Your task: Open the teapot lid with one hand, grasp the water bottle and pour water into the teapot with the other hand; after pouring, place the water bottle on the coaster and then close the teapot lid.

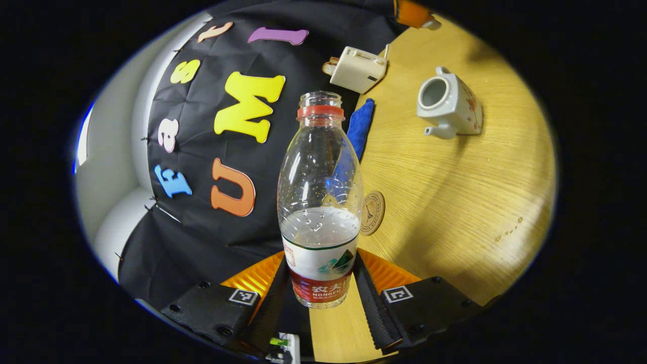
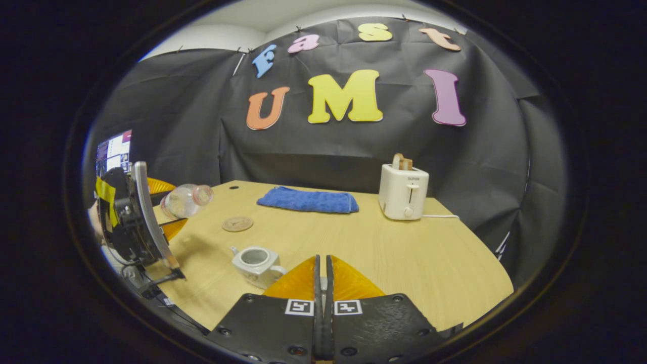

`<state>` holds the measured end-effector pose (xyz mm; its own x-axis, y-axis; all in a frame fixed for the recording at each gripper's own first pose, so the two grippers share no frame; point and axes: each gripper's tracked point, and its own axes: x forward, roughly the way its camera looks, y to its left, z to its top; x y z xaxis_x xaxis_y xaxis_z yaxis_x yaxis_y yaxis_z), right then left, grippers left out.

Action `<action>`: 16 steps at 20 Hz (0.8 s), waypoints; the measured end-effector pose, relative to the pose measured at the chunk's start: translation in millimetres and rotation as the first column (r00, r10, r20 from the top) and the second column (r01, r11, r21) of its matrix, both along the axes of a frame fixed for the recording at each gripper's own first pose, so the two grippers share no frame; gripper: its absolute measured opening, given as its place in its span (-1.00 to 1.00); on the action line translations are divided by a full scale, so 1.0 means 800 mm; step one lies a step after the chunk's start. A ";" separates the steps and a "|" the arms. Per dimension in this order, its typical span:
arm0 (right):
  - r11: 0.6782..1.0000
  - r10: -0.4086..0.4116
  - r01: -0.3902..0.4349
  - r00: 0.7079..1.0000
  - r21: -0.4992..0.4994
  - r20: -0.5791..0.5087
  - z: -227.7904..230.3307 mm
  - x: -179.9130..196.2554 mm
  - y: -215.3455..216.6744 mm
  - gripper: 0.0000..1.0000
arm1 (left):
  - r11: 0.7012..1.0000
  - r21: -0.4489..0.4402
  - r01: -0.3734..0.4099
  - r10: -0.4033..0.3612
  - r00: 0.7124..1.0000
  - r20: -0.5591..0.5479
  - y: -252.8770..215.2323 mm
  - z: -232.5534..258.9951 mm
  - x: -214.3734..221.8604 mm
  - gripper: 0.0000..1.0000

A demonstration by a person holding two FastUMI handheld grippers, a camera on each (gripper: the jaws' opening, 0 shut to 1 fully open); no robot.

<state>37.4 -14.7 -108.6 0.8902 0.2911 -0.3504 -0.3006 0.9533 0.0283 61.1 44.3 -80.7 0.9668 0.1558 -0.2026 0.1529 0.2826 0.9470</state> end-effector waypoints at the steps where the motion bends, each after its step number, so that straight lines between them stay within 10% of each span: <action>1: 1.000 -0.003 0.003 1.000 0.001 -0.001 0.000 0.000 -0.002 -1.00 | 0.999 0.048 0.016 -0.016 1.000 0.011 -0.003 0.005 0.002 0.49; 16: 0.999 -0.022 0.021 1.000 0.029 0.018 0.006 -0.007 -0.024 -1.00 | 0.927 0.347 0.142 -0.129 0.990 -0.061 -0.042 -0.018 -0.012 0.48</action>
